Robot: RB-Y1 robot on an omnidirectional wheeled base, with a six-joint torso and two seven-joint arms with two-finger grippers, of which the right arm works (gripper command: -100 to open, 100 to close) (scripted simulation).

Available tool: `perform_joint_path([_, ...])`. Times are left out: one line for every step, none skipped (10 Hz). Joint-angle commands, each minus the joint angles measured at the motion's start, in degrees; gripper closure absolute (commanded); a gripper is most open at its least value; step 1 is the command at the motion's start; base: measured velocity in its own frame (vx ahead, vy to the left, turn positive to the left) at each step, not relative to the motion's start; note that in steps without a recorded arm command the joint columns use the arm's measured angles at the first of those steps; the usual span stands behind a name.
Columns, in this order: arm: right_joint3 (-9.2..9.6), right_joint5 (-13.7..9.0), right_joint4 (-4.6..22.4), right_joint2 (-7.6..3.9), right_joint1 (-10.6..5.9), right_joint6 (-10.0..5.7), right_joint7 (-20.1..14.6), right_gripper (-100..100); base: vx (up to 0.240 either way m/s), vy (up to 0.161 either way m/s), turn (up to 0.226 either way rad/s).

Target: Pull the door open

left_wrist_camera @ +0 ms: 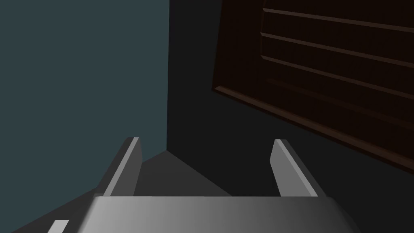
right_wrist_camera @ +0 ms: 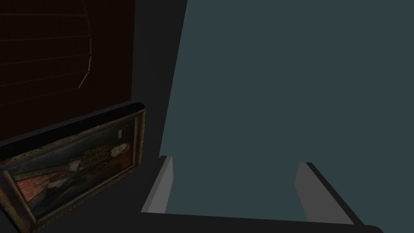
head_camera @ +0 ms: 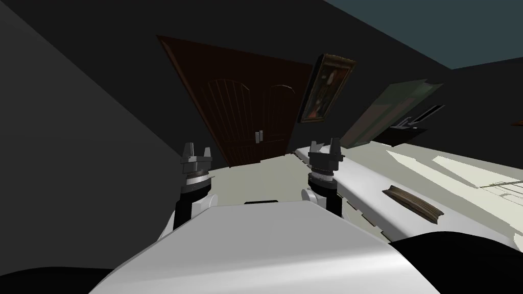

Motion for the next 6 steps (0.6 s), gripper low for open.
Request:
perform_joint_path([-0.49,0.6,1.7,-0.65,-0.67,0.62,-0.4,-100,0.080,-0.013,0.066])
perform_joint_path([-0.74,0.9,2.6,-0.94,-1.01,0.93,-0.6,-100,0.107,-0.024,0.059])
perform_joint_path([-1.04,1.3,3.7,-1.26,-1.42,1.31,-0.8,-100,0.111,-0.025,0.063])
perform_joint_path([-1.40,1.7,4.9,-1.61,-1.92,1.75,-1.0,-100,0.131,-0.051,0.057])
perform_joint_path([-1.76,2.1,6.2,-1.95,-2.43,2.22,-1.3,-100,0.152,-0.047,0.075])
perform_joint_path([-2.20,2.7,7.8,-2.30,-3.05,2.78,-1.6,-100,0.166,-0.036,0.092])
